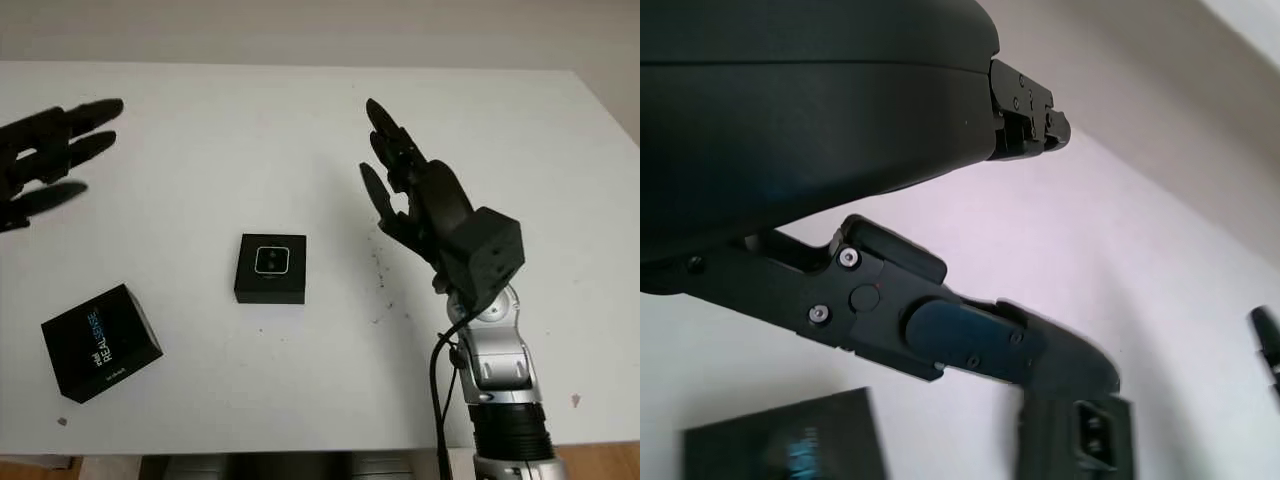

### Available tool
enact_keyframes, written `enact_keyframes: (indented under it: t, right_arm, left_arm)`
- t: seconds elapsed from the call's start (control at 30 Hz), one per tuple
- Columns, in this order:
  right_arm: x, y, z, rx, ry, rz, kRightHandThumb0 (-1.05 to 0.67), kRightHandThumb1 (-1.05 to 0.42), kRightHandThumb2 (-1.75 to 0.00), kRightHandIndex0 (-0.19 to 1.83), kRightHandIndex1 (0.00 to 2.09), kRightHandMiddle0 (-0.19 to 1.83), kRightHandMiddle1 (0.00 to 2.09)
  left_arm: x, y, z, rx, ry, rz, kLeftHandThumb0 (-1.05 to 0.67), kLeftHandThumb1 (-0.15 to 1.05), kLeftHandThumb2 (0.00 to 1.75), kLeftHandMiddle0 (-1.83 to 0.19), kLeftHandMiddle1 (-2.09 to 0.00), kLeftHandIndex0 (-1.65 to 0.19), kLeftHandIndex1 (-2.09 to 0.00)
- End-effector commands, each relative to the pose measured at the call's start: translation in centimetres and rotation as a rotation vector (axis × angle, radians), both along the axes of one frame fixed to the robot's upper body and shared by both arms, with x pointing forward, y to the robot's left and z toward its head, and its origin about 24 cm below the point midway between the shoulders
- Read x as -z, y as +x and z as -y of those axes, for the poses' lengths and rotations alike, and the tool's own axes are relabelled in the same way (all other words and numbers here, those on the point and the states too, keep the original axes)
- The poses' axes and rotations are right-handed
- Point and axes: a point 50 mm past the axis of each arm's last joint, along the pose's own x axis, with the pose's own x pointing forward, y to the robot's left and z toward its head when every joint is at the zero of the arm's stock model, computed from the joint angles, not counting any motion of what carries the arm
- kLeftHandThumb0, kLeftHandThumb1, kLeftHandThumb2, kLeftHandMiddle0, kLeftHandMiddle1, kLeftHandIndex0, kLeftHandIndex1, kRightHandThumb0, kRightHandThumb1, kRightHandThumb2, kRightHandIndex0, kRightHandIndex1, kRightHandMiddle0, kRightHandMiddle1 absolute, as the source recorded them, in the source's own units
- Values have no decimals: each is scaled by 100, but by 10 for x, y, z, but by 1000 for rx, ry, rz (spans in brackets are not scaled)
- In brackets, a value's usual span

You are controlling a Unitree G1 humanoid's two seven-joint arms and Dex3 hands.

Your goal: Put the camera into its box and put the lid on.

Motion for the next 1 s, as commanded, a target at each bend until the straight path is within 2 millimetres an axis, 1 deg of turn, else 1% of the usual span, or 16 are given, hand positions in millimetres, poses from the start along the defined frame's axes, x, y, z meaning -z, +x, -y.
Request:
enact_keyframes:
  t: [0.0,0.13,0.2,0.3,0.37,0.43,0.5,0.53,0.57,0.63,0.73,0.83,0.9,0.97]
  right_arm:
    - [-6,1,1,-1,-4,21,-72,-105,-57,4,7,5,8]
    - [-4,2,1,0,13,27,-71,-105,-57,5,7,5,8]
    - [-3,3,1,-3,32,21,-71,-105,-57,5,7,4,8]
    - [-2,4,1,-1,42,12,-69,-105,-58,3,6,3,8]
    - [-2,4,2,-2,47,12,-69,-105,-59,3,6,2,8]
    - [-1,5,2,-2,51,6,-69,-105,-60,2,5,1,7]
    - [0,6,2,1,53,1,-70,-105,-61,2,5,0,7]
    - [1,7,2,3,55,1,-70,-105,-61,2,5,0,7]
    - [1,8,2,6,57,1,-70,-105,-62,2,5,1,7]
    - [3,9,2,14,55,0,-70,-105,-62,3,6,1,8]
    - [3,11,1,24,54,7,-69,-105,-62,5,7,3,9]
    - [5,14,0,20,56,11,-70,-105,-62,5,7,4,9]
    - [5,15,0,15,60,17,-69,-105,-63,5,6,3,9]
    - [6,16,0,21,55,22,-67,-105,-64,5,7,3,10]
  left_arm:
    - [-11,-4,0,20,94,-24,-69,83,3,2,-3,1,-2]
    - [-23,-7,7,91,279,-116,-59,76,3,17,0,16,-1]
    - [-28,-8,15,144,399,-106,-57,75,4,19,0,18,0]
    - [-34,-10,30,229,620,-59,-59,77,5,19,0,19,0]
    - [-34,-11,39,284,736,-41,-57,77,6,19,0,19,0]
    - [-30,-11,44,328,823,-15,-57,75,5,19,0,19,-1]
    - [-27,-12,50,369,905,6,-54,76,5,19,0,19,0]
    - [-27,-13,52,386,939,16,-40,83,8,19,0,19,-1]
    - [-26,-13,54,403,976,30,-21,94,9,19,0,19,-2]
    - [-25,-15,57,437,1056,67,-11,100,9,19,0,19,-2]
    - [-21,-16,60,485,1195,113,-21,98,6,19,0,19,0]
    - [-16,-16,59,526,1292,187,-13,103,12,19,0,19,0]
    - [-14,-16,58,545,1348,214,-9,104,23,19,0,19,0]
    - [-12,-17,56,557,1390,227,-7,105,29,19,0,19,0]
